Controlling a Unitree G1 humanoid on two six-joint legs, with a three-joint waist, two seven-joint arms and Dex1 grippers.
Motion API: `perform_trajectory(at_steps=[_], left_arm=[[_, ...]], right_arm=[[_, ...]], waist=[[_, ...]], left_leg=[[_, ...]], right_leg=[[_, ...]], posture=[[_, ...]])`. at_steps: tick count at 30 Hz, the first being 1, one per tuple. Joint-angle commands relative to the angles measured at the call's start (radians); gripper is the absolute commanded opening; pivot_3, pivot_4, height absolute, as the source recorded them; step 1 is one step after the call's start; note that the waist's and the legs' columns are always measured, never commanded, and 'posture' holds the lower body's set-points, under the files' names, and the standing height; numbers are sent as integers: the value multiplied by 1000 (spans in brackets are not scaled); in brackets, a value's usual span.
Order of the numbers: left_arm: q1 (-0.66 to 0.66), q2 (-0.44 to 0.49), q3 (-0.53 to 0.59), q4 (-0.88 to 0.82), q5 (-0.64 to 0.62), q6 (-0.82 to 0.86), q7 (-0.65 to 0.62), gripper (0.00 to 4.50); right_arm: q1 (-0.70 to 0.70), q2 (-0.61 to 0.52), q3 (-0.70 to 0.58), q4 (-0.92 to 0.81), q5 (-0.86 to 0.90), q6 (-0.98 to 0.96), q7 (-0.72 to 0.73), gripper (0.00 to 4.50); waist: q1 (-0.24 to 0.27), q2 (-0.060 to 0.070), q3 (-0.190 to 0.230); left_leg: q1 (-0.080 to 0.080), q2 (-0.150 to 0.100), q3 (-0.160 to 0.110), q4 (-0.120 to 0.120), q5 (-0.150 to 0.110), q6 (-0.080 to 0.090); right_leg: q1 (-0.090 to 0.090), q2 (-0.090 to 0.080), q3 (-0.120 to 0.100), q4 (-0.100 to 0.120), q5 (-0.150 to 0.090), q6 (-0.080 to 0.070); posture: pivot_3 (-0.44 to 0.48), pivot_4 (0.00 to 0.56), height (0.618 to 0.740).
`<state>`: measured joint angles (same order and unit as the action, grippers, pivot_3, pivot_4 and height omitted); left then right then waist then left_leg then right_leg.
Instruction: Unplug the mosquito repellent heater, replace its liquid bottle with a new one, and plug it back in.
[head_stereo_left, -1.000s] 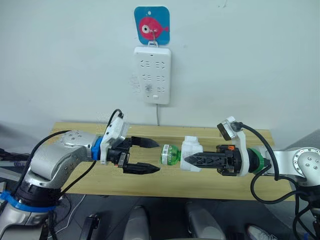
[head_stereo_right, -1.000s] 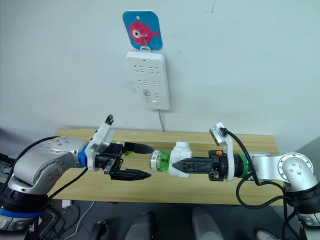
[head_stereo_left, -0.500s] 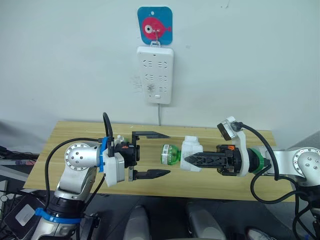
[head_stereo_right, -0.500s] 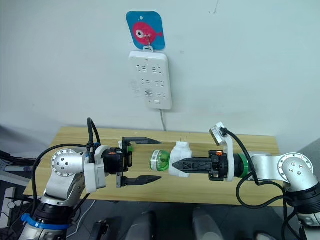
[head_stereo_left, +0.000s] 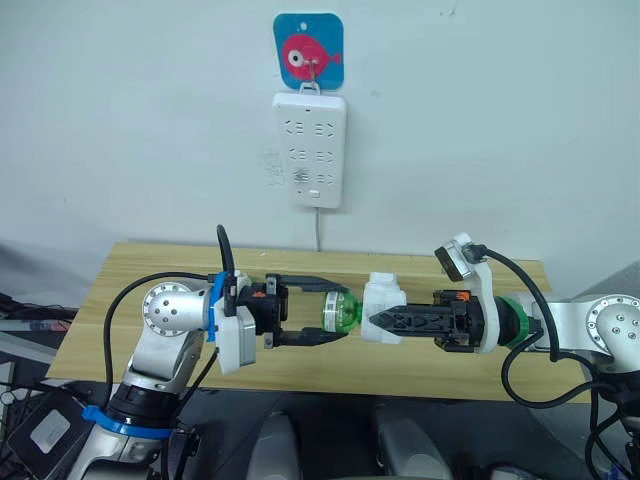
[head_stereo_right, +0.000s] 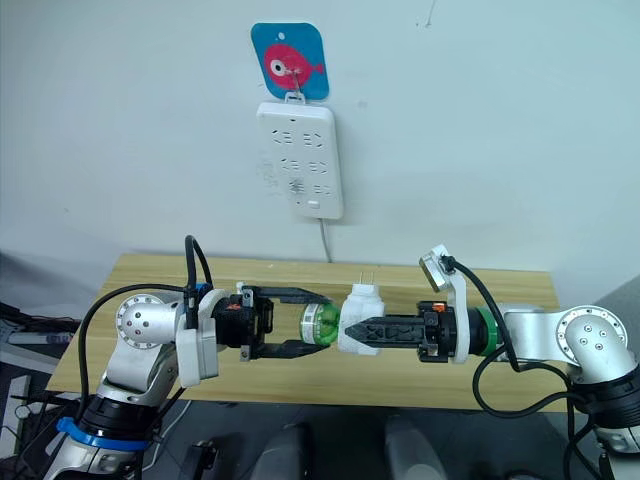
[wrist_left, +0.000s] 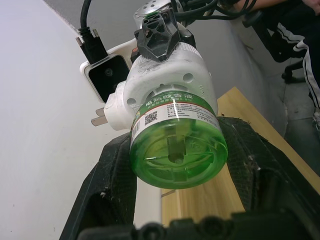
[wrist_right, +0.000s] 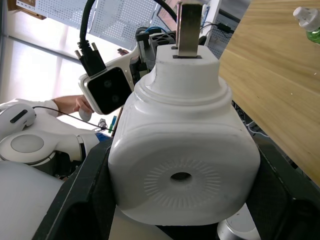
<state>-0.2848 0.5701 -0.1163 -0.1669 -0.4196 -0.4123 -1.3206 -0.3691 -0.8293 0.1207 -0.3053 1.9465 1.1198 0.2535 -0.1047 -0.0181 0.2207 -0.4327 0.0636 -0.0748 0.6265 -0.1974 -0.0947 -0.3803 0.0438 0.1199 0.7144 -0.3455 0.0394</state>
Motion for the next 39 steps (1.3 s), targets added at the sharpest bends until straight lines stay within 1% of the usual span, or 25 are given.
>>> perform_trajectory(at_steps=[1,2,3,4,6,7,11,14,20,30,36,39], left_arm=[[-26,49,9,-84,-74,208,65,2323],[-33,75,7,-100,-93,307,84,2323],[-42,121,-2,-116,-119,439,93,2323],[-58,177,-7,-130,-183,608,103,2323],[-131,285,-3,-141,-386,979,133,2323],[-165,317,3,-139,-458,1088,131,2323],[-323,352,52,-54,-705,1449,211,2323],[-387,369,78,9,-798,1603,232,2323],[-384,411,106,32,-835,1728,255,2323],[-360,422,165,42,-901,1812,311,2323],[-328,400,185,15,-923,1801,351,2323],[-301,361,191,-33,-914,1744,385,2323]], right_arm=[[-2,-3,-28,-26,26,-8,3,3013],[-2,-4,-28,-26,26,-8,2,3013],[-2,-5,-26,-27,26,-7,2,3013],[0,-7,-24,-27,26,-7,1,3013],[2,-11,-22,-31,26,-5,-1,3013],[2,-12,-21,-32,26,-5,-2,3013],[1,-17,-17,-31,26,-6,-3,3013],[4,-25,-16,-31,26,-6,-4,3013],[14,-37,-15,-36,26,-14,-2,3013],[8,-45,-7,-28,26,-17,1,3013],[0,-41,1,-26,26,-21,3,3013],[-4,-33,4,-27,26,-26,1,3013]], waist=[[-1,0,0],[-1,0,0],[-2,0,0],[-2,0,0],[-4,-1,1],[-5,-1,1],[-8,-1,1],[-9,-2,2],[-9,-1,3],[-6,-2,3],[-4,-2,3],[-3,-2,3]], left_leg=[[0,0,0,0,0,0],[0,0,0,0,0,0],[0,0,0,0,0,0],[0,0,-1,0,0,0],[0,0,-2,0,0,0],[0,0,-3,0,0,0],[0,1,-3,0,0,0],[0,1,-4,0,0,0],[0,1,-4,-2,0,0],[0,1,-4,-2,0,0],[0,1,-4,-2,0,0],[0,1,-4,-2,0,0]], right_leg=[[0,0,0,0,0,0],[0,0,0,0,0,0],[0,0,0,0,0,1],[0,0,0,1,-1,1],[0,1,-1,1,-2,3],[0,1,-2,1,-2,3],[0,1,-3,1,-2,4],[0,1,-3,1,-2,4],[-1,1,-3,1,-2,3],[-1,1,-3,1,-2,3],[-1,1,-3,1,-2,3],[-1,1,-3,1,-2,3]], posture=[[-136,187,740],[-136,187,740],[-136,187,740],[-136,187,740],[-128,189,740],[-128,189,740],[-125,191,740],[-122,191,740],[-116,192,740],[-102,193,740],[-102,193,740],[-102,193,740]])
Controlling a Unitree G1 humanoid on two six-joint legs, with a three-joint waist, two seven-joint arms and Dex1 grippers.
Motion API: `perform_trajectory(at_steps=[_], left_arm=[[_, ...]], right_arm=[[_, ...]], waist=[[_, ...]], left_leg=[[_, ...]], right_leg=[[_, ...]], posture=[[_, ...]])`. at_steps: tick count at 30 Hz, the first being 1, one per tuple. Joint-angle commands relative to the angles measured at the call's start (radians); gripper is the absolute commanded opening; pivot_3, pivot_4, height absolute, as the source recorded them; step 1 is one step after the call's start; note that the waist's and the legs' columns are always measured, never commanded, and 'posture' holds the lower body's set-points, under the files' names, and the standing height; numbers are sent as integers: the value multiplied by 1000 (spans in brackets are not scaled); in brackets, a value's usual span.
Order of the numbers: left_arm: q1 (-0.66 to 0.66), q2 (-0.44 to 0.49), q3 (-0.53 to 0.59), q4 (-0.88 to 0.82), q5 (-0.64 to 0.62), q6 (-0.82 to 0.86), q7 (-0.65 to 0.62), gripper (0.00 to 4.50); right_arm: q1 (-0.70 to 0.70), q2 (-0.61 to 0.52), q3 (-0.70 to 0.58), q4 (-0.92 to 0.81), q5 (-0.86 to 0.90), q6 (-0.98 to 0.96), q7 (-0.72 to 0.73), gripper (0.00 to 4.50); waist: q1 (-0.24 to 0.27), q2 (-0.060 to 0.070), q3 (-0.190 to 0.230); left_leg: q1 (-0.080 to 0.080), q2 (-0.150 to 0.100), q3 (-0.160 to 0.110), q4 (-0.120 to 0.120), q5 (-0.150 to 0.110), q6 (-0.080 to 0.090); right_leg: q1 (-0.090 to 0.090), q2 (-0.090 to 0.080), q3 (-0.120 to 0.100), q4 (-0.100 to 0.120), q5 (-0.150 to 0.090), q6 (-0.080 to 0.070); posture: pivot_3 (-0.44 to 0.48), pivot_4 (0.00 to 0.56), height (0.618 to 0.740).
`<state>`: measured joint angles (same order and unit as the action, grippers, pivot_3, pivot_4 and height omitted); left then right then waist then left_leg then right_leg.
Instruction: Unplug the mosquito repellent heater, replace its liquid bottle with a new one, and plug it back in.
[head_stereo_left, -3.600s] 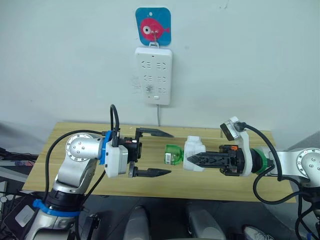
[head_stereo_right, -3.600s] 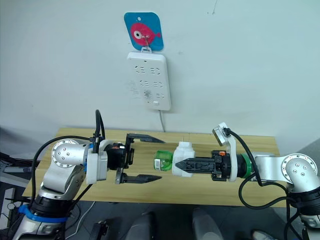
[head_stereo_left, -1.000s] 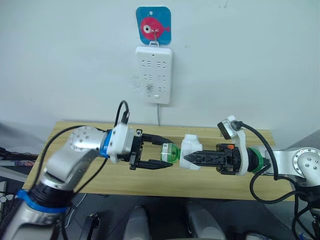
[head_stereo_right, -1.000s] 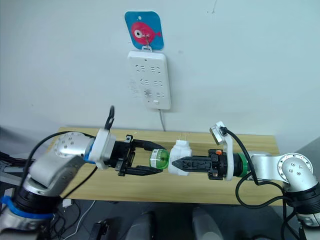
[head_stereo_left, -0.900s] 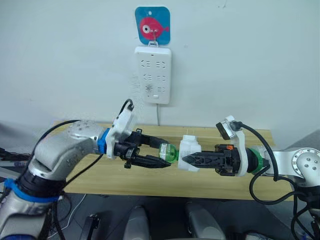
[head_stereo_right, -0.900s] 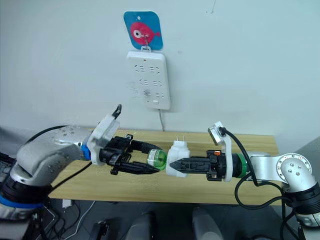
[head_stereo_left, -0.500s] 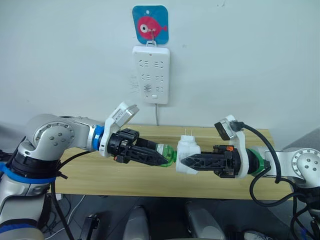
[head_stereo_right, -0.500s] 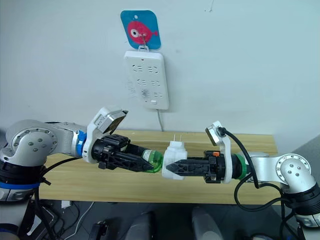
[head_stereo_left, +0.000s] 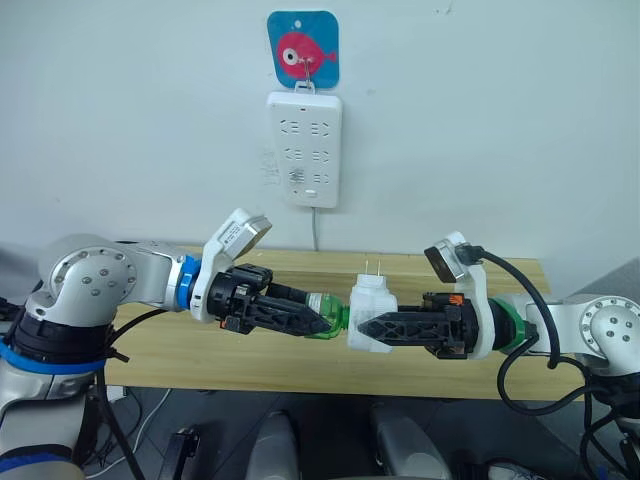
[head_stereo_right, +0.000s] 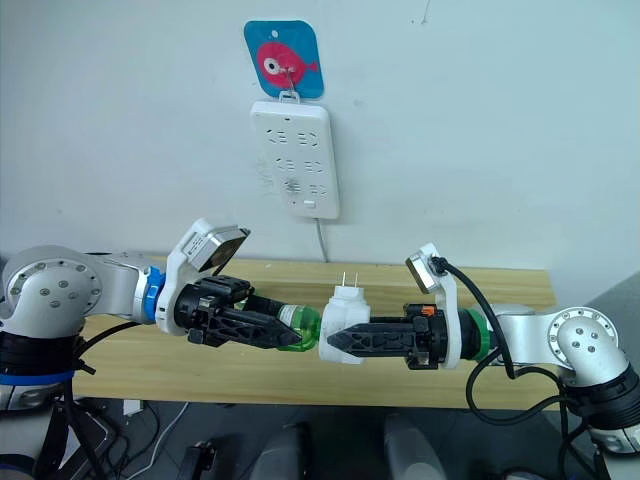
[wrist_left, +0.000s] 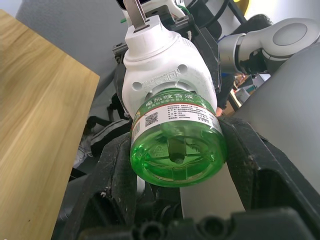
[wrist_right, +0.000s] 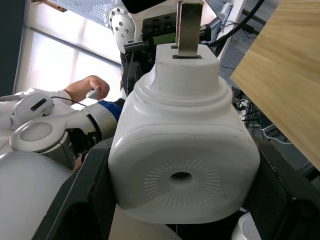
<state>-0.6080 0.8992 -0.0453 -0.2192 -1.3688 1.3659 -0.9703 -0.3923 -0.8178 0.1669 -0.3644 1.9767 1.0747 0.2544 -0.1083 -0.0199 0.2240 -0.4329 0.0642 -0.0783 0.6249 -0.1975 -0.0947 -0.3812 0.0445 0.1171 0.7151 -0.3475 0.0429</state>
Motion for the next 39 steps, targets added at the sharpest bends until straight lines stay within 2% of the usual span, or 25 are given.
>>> perform_trajectory(at_steps=[1,5,8,10,13,17,19,21,24,27,29,35,39], left_arm=[[31,20,121,5,45,-56,49,2322],[57,-21,112,-11,80,-115,105,2322],[72,-40,112,-38,116,-174,91,3303],[104,-17,105,-87,161,-216,17,3867],[162,33,99,-132,228,-275,-91,3901],[244,52,103,-141,402,-467,-164,3901],[298,34,90,-135,586,-716,-200,3901],[354,-10,71,-101,789,-1060,-252,3901],[401,-118,68,-38,940,-1462,-303,3901],[413,-202,49,-24,973,-1633,-320,3901],[414,-239,36,-30,973,-1675,-311,3901],[391,-271,16,24,944,-1727,-335,3901],[329,-303,-22,81,959,-1786,-366,3901]], right_arm=[[19,-42,-42,32,-4,18,0,3013],[17,-36,-43,30,-4,15,-1,3013],[20,-30,-47,31,-4,12,-2,3013],[22,-27,-50,32,-4,12,-3,3013],[24,-24,-54,33,-4,14,-6,3013],[26,-23,-59,35,-4,16,-7,3013],[27,-23,-61,37,-4,16,-8,3013],[27,-22,-62,39,-4,15,-9,3013],[26,-18,-61,39,-4,14,-11,3013],[22,-12,-58,40,-4,12,-15,3013],[21,-10,-57,39,-4,15,-15,3013],[20,-9,-58,38,-4,19,-15,3013],[17,-6,-57,37,-4,22,-15,3013]], waist=[[2,0,0],[6,0,0],[10,0,0],[9,0,0],[9,0,0],[13,0,1],[15,0,1],[17,0,1],[24,0,1],[26,0,1],[27,0,1],[23,0,1],[24,0,1]], left_leg=[[0,0,0,0,0,0],[0,0,0,0,0,0],[0,0,0,1,0,0],[0,0,1,0,0,0],[0,0,2,-1,0,0],[0,0,2,-1,0,0],[0,0,3,-1,0,0],[0,0,4,-1,0,0],[0,0,6,-1,0,0],[-1,-1,7,0,0,0],[-2,-1,6,0,0,0],[-1,-1,6,0,0,0],[-2,-1,6,1,0,0]], right_leg=[[0,0,0,0,0,0],[0,0,0,0,0,0],[0,0,0,0,0,0],[0,0,0,0,0,0],[-1,0,2,0,0,0],[-2,0,2,0,0,0],[-2,0,2,0,0,0],[-2,-1,4,0,0,0],[-2,-2,4,-1,3,-5],[-3,-2,5,-2,3,-5],[-3,-2,5,-2,3,-5],[-3,-2,5,-1,3,-5],[-3,-1,4,-1,3,-5]], posture=[[-102,193,740],[-105,195,740],[-105,195,740],[-105,195,740],[-105,195,740],[-107,198,740],[-106,197,740],[-101,196,740],[-103,196,740],[-103,196,740],[-108,196,740],[-108,196,740],[-110,194,740]])
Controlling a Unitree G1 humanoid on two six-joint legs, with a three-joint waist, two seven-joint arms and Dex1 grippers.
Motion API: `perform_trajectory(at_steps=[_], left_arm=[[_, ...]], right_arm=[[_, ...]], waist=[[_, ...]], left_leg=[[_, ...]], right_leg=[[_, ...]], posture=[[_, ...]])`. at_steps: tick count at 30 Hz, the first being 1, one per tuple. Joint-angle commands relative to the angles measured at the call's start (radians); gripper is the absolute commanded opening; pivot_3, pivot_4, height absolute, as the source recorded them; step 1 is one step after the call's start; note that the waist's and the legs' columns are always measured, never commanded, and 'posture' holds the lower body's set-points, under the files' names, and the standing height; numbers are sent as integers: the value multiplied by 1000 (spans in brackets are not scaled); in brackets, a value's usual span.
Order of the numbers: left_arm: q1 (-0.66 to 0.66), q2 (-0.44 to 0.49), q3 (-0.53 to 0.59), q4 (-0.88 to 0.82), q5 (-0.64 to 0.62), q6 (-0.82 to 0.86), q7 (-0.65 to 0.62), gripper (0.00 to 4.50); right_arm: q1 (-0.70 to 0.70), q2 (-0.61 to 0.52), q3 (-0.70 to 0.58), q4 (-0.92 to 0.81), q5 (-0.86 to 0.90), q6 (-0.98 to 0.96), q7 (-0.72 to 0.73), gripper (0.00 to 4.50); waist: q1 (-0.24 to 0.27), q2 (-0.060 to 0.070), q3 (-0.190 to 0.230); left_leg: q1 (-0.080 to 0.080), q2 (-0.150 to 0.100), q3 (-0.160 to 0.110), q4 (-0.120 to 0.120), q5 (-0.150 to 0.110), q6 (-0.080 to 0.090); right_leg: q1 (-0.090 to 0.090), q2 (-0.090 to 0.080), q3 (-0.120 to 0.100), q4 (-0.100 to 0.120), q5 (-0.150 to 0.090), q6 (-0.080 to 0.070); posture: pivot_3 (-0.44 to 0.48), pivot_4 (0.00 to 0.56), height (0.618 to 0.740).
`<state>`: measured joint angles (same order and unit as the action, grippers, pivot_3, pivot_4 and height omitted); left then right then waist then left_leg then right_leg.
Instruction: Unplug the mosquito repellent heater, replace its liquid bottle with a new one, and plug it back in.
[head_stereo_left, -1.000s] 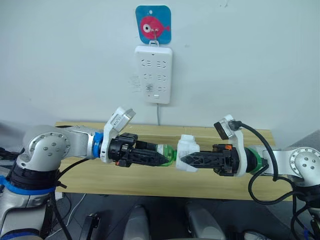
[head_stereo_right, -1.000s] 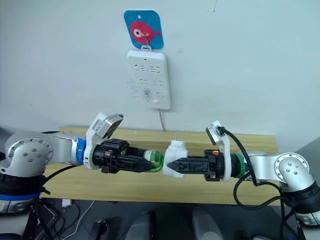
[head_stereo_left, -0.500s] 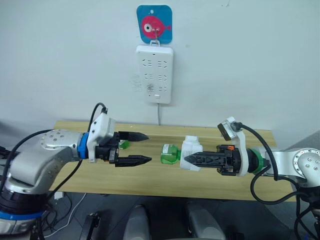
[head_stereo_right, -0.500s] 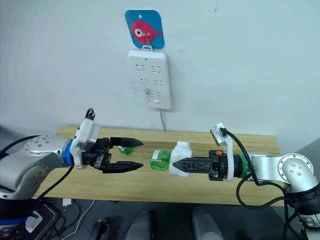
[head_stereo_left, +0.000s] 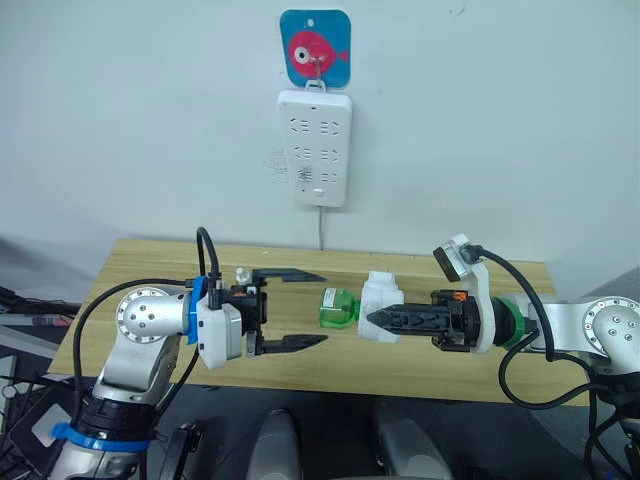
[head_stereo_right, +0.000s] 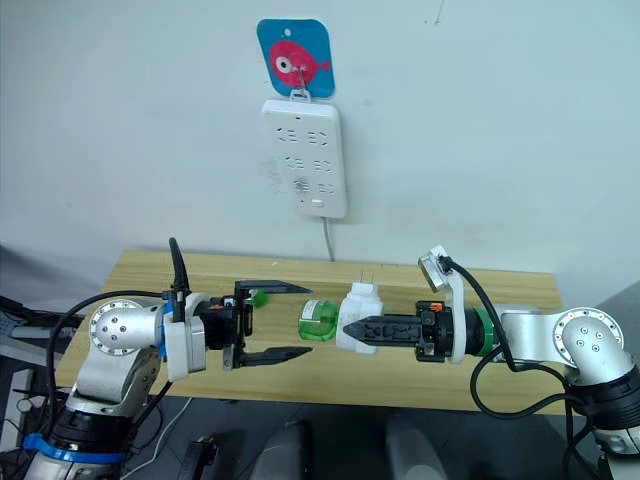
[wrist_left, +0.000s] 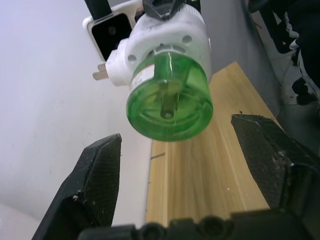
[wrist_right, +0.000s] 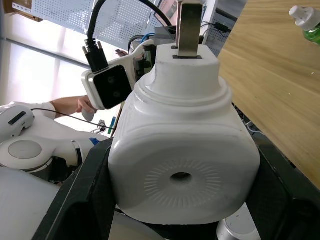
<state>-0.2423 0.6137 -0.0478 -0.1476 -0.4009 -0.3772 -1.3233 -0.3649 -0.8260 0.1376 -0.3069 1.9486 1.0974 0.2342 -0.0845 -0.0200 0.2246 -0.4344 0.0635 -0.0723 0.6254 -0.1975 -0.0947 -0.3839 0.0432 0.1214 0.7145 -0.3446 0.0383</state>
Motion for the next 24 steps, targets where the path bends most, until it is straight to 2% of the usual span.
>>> perform_trajectory(at_steps=[1,11,14,17,18,22,24], left_arm=[[-50,-25,-25,14,-9,-31,-4,3901],[-66,-48,-57,6,-33,-39,-13,3901],[-69,-48,-68,3,-36,-35,-17,3277],[-75,-49,-76,-5,-37,-19,-14,2339],[-78,-51,-79,-15,-38,-8,-8,2220],[-91,-16,-92,-73,-64,129,-4,2221],[-102,53,-93,-113,-111,365,34,2221]], right_arm=[[-11,2,-27,-20,24,0,5,3013],[-4,4,-31,-29,24,-3,0,3013],[-3,3,-32,-30,24,-3,0,3013],[-4,3,-33,-29,24,-3,1,3013],[-4,4,-33,-29,24,-3,0,3013],[-4,4,-33,-29,24,0,0,3013],[-5,1,-33,-29,24,5,1,3013]], waist=[[0,0,0],[-5,0,0],[-5,0,0],[-5,0,0],[-5,0,0],[-5,0,0],[-6,0,0]], left_leg=[[0,0,0,1,0,0],[0,0,0,0,0,0],[0,0,-1,1,0,0],[0,0,0,1,0,0],[0,0,-1,1,0,0],[0,0,-1,1,0,0],[0,0,-1,1,0,0]], right_leg=[[0,0,0,0,0,0],[0,0,0,0,0,0],[0,0,0,0,0,0],[0,0,0,0,0,0],[0,0,0,1,0,0],[0,0,0,1,0,1],[0,1,0,1,0,1]], posture=[[-110,194,740],[-122,196,740],[-122,196,740],[-122,196,740],[-122,196,740],[-122,196,740],[-117,197,740]])
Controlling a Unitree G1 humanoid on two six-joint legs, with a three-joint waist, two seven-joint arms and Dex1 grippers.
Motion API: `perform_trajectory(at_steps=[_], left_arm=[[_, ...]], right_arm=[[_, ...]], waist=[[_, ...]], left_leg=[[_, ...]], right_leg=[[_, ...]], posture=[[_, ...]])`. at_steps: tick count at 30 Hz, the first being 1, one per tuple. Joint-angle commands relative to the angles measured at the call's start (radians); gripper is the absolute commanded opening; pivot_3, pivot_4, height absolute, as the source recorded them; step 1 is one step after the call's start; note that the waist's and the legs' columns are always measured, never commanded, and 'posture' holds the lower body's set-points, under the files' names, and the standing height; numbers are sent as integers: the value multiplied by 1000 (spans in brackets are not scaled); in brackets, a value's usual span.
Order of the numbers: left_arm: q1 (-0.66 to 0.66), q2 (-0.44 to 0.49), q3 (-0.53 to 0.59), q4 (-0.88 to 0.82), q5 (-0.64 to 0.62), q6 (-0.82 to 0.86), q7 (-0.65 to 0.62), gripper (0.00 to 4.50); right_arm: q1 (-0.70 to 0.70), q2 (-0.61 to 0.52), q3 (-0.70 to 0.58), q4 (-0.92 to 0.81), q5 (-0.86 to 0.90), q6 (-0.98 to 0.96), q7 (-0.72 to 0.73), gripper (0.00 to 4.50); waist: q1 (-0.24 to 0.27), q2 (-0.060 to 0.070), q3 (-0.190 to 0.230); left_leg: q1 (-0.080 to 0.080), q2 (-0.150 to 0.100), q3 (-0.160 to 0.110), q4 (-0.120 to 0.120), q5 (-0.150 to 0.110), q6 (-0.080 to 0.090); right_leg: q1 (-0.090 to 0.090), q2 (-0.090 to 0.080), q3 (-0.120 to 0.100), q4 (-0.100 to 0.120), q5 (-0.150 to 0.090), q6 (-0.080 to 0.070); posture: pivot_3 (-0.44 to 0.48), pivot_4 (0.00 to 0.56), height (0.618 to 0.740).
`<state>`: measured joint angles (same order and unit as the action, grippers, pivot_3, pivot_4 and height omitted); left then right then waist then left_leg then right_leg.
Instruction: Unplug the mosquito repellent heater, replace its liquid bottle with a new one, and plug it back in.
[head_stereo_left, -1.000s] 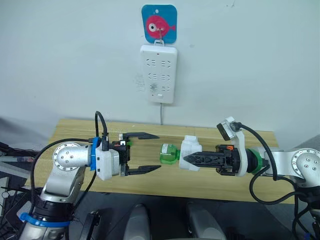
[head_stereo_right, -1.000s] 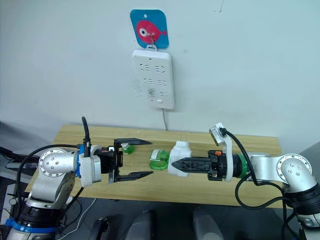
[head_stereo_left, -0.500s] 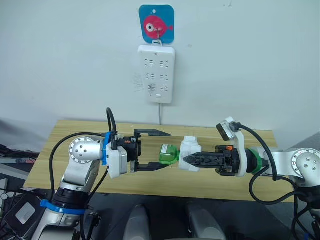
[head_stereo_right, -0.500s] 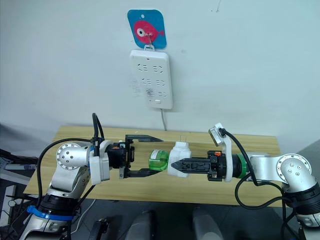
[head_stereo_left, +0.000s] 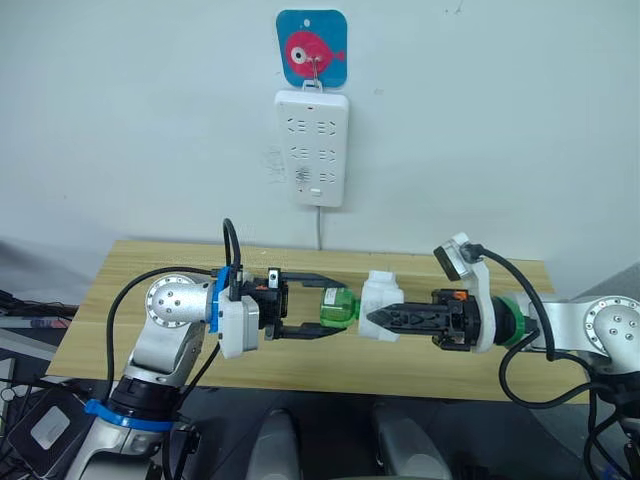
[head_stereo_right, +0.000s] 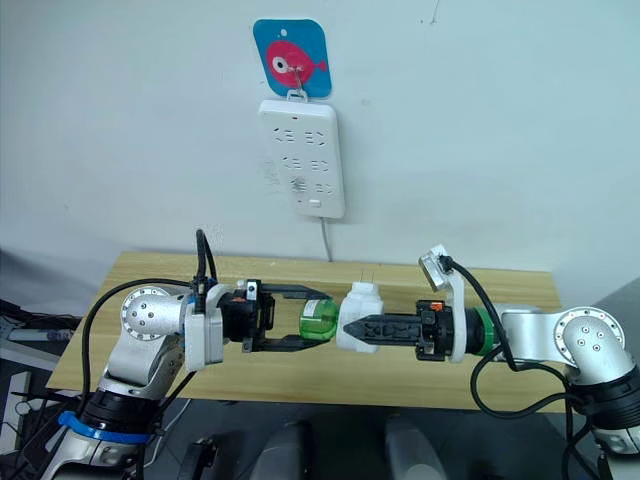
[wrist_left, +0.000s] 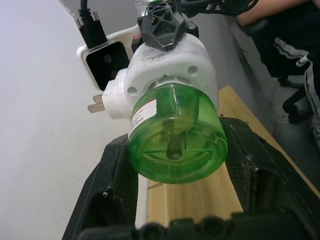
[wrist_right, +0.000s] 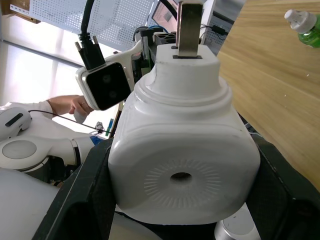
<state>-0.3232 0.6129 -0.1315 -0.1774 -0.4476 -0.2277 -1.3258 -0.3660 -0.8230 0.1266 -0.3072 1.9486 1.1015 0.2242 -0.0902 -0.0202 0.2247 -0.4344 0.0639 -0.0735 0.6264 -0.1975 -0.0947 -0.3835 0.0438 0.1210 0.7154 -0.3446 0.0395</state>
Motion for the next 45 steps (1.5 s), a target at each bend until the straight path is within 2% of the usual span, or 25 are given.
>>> perform_trajectory(at_steps=[1,2,4,6,10,12,14,19,23,26,30,33,36,45], left_arm=[[-26,76,-9,-99,-82,303,59,2221],[-49,109,-6,-119,-140,445,89,2221],[-186,218,-9,-128,-347,851,98,2221],[-302,263,3,-109,-495,1107,120,2220],[-445,243,58,-23,-682,1415,226,2220],[-467,254,85,9,-758,1532,243,2220],[-455,270,101,6,-781,1589,254,2220],[-373,331,137,-22,-762,1613,232,2220],[-268,391,147,-81,-666,1504,175,2220],[-168,409,133,-124,-540,1359,173,2220],[-18,402,75,-180,-313,1106,186,2220],[42,358,56,-223,-250,1030,222,2220],[53,309,57,-243,-238,1024,265,2220],[72,246,39,-278,-215,1016,309,2220]], right_arm=[[-4,-3,-23,-29,24,3,11,3013],[-4,-4,-22,-29,24,4,12,3013],[-4,-9,-21,-28,24,10,13,3013],[-7,-13,-19,-26,24,13,14,3013],[-10,-17,-19,-26,24,17,12,3013],[-7,-23,-21,-27,24,17,8,3013],[0,-28,-25,-29,24,17,6,3013],[18,-45,-37,-27,24,14,-1,3013],[39,-76,-59,-9,-32,28,8,3013],[58,-105,-55,33,-228,30,0,3013],[47,-117,52,110,-691,-35,-79,3013],[6,-109,145,205,-977,-72,-108,3013],[-47,-99,202,279,-1115,-3,-74,3013],[-94,-24,179,371,-1295,96,31,3013]], waist=[[-1,0,0],[-1,0,0],[-3,-3,3],[-3,-4,4],[-4,-4,4],[-4,-4,4],[-10,-4,4],[-10,-4,5],[-6,-4,5],[-2,-4,5],[4,-4,5],[5,-4,6],[6,-4,7],[6,-4,7]], left_leg=[[0,0,0,0,0,0],[0,0,-1,0,0,0],[0,0,-2,0,0,0],[-1,0,-4,1,0,0],[-1,0,-4,1,0,0],[-1,0,-4,0,0,0],[-1,1,-4,-2,0,0],[-1,1,-5,-3,0,0],[-1,0,-4,-3,0,0],[0,0,-3,-2,0,0],[0,0,-2,-1,0,0],[0,0,2,-1,0,0],[-1,-1,4,-1,0,0],[0,0,4,-2,0,0]], right_leg=[[0,0,0,0,0,0],[0,0,0,0,0,1],[0,0,-1,2,-2,3],[0,1,-3,2,-2,4],[0,1,-3,1,-2,4],[0,1,-4,1,-2,4],[-1,1,-4,1,-2,4],[-1,1,-5,1,-1,1],[-1,0,-4,1,-1,1],[-1,-1,-3,0,-1,2],[-2,-1,-1,0,-2,3],[-3,-1,2,0,-2,3],[-4,-2,3,0,-1,1],[-4,-1,3,0,0,-1]], posture=[[-117,197,740],[-117,197,740],[-107,197,740],[-103,197,740],[-103,197,740],[-104,198,740],[-104,198,740],[-103,200,740],[-101,200,740],[-100,201,740],[-96,203,740],[-93,206,740],[-88,209,740],[-84,214,740]])
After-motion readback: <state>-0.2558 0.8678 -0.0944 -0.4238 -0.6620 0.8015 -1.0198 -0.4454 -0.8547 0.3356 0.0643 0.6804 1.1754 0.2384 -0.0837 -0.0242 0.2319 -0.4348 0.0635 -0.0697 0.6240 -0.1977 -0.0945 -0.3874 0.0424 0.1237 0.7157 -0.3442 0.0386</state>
